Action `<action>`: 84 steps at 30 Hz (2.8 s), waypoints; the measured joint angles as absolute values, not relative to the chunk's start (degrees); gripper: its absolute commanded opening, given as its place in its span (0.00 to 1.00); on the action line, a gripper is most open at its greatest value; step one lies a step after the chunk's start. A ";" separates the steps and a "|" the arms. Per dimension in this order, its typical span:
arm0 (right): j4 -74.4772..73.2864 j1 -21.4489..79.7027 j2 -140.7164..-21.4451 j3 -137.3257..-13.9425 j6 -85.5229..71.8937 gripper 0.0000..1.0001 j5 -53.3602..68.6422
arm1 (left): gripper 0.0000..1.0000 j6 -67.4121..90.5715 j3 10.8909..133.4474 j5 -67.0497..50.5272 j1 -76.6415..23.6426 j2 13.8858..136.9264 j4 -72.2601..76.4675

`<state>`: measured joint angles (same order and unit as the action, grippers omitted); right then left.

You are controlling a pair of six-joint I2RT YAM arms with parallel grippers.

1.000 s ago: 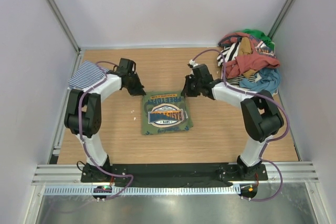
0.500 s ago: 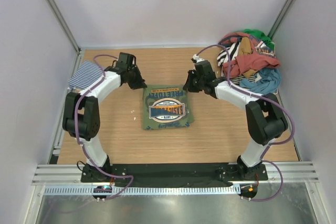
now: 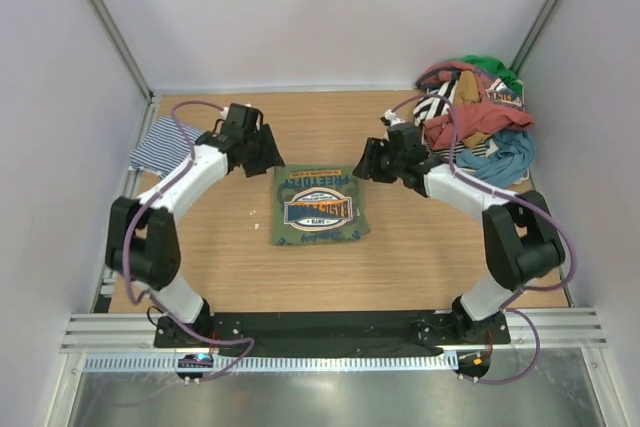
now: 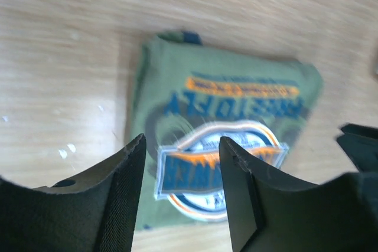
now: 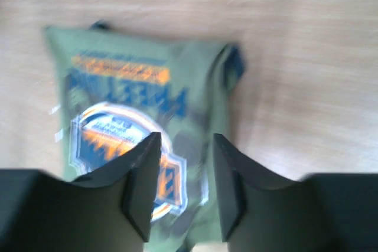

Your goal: Fold and stack the tank tops

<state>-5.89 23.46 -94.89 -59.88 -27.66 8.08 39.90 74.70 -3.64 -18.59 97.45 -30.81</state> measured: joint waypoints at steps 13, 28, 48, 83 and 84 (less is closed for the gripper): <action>1.65 36.40 -86.17 -46.02 -30.39 0.08 28.03 | 0.37 44.99 49.93 -11.73 -28.34 81.12 -24.21; 25.30 25.54 -103.07 -34.96 -42.61 0.03 42.72 | 0.24 46.54 43.31 -13.74 -27.22 88.64 -14.48; 10.20 23.38 -95.83 -52.60 -39.16 0.13 38.65 | 0.35 46.02 53.98 -6.87 -27.16 82.43 -22.63; 16.64 16.36 -91.85 -46.52 -41.01 0.81 29.12 | 1.00 44.10 51.16 -5.41 -18.41 79.07 -17.67; 16.27 16.58 -89.47 -44.10 -40.18 0.82 27.20 | 1.00 44.12 48.64 -4.73 -19.07 77.03 -17.45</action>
<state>16.27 16.58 -89.47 -44.10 -40.18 27.20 44.12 48.64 -4.73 -19.07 77.03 -17.45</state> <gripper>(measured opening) 0.799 0.992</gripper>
